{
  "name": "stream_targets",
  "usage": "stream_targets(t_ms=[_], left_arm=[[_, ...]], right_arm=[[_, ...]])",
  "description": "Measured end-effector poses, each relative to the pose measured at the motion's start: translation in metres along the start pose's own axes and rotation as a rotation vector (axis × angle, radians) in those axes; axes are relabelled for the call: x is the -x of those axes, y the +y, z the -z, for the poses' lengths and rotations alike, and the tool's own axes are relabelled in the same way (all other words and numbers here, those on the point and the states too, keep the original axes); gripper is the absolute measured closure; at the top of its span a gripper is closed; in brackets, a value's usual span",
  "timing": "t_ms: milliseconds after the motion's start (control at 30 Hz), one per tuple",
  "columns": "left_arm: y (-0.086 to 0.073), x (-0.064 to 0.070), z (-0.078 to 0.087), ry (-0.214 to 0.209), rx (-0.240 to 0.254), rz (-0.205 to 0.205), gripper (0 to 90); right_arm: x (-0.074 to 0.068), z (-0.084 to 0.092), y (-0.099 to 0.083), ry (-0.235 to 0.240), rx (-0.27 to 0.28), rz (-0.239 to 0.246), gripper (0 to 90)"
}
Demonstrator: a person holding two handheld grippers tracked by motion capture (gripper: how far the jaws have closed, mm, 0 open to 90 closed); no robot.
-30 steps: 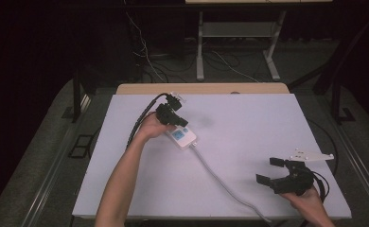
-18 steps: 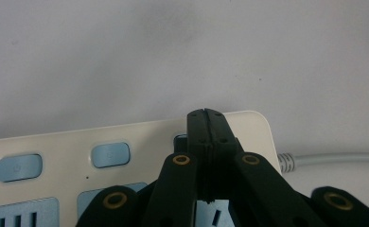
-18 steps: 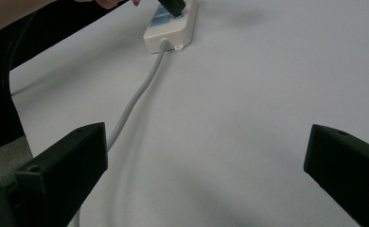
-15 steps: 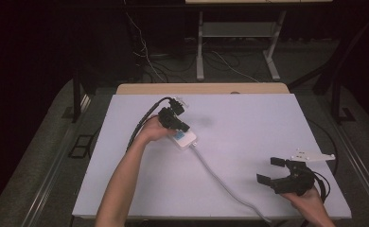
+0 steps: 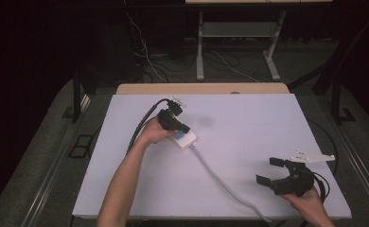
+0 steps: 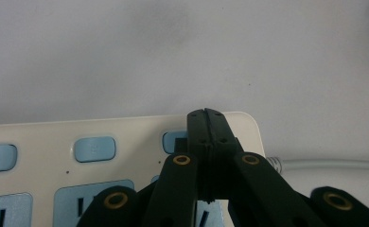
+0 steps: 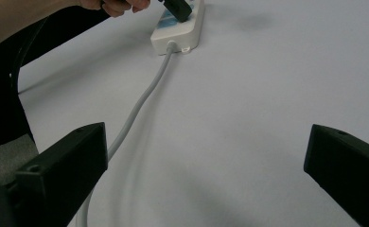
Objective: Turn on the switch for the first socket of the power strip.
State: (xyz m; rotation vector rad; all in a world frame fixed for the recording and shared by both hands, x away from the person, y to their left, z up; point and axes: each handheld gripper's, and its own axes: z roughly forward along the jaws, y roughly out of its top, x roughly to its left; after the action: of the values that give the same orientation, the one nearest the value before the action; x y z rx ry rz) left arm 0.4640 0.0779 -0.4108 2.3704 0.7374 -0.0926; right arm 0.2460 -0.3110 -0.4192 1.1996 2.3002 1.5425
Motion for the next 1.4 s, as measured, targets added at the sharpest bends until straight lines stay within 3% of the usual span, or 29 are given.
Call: stream_targets(t_ms=[300, 533, 633, 667, 700, 767, 900, 1133, 1400], left_arm=[[-0.007, -0.011, 0.000, -0.072, 0.056, 0.082, 89.8], [-0.007, -0.012, -0.001, -0.076, 0.046, 0.144, 90.0], [-0.004, -0.009, -0.001, -0.052, 0.034, 0.143, 90.0], [-0.003, -0.008, 0.000, 0.047, 0.048, 0.152, 90.0], [-0.002, -0.011, 0.001, 0.063, 0.059, 0.187, 90.0], [0.001, -0.008, -0.002, 0.070, 0.061, 0.167, 90.0], [-0.001, -0.010, 0.000, 0.061, 0.050, 0.172, 90.0], [-0.003, 0.004, -0.001, 0.151, 0.054, 0.120, 89.9], [-0.010, 0.004, 0.003, 0.147, 0.082, 0.134, 89.7]], right_arm=[[-0.002, 0.000, 0.000, 0.005, 0.007, 0.006, 0.1], [-0.002, 0.000, 0.001, 0.009, 0.014, 0.010, 0.1], [-0.004, 0.000, 0.001, 0.015, 0.017, 0.015, 0.1], [-0.004, 0.000, 0.001, 0.017, 0.016, 0.019, 0.1], [-0.005, -0.001, 0.001, 0.019, 0.015, 0.020, 0.1], [-0.005, -0.001, 0.001, 0.022, 0.015, 0.023, 0.1], [-0.005, 0.000, 0.001, 0.022, 0.019, 0.024, 0.1], [-0.002, 0.003, 0.001, 0.013, 0.026, 0.015, 0.1], [-0.001, 0.003, 0.002, 0.007, 0.035, 0.012, 0.1]])
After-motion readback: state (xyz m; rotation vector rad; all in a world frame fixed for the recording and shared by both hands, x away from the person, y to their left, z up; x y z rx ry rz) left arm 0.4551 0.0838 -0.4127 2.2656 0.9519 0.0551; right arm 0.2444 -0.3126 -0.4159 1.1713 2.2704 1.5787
